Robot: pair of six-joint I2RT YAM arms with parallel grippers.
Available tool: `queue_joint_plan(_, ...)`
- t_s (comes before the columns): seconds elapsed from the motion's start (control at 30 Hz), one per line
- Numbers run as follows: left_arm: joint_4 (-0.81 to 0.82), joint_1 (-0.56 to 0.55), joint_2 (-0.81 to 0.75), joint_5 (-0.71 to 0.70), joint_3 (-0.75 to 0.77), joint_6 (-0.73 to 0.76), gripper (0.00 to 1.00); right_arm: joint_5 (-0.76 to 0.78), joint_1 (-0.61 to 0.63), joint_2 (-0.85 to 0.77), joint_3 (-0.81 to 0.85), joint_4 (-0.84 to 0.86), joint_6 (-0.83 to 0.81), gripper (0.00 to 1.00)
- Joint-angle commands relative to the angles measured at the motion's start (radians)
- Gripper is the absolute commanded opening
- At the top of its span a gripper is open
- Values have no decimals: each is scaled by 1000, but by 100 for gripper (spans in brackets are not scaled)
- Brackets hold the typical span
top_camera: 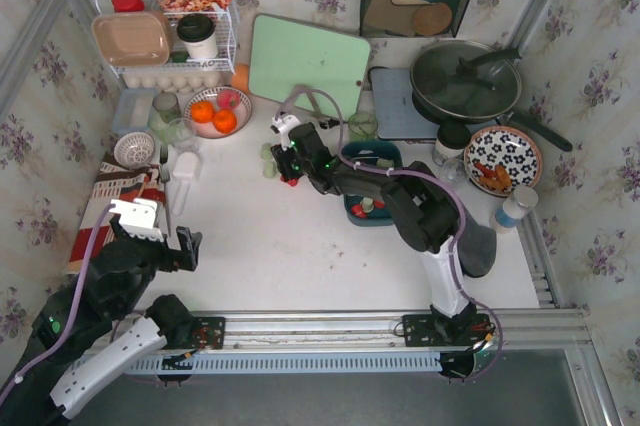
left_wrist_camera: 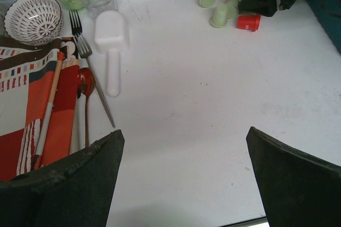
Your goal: Mix the coffee capsules in the storage basket
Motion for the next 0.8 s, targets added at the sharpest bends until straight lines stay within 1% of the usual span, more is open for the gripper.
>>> queue_joint_plan(0.0,7,4,1,20,8,12,99,39,4,68,77,-103,-26,48)
queue_joint_plan(0.1,9,9,-12,23,7,12,99,62,12,103,110,-150,-38,47)
queue_joint_plan(0.37,17,21,-23,28,2,20,99,97,40,119,98,-174,-52,43)
queue_joint_plan(0.6,19,30,-12,36,2,23,99,129,47,92,84,-195,-48,51)
queue_joint_plan(0.77,19,35,-6,43,2,24,99,112,47,39,55,-205,-48,55)
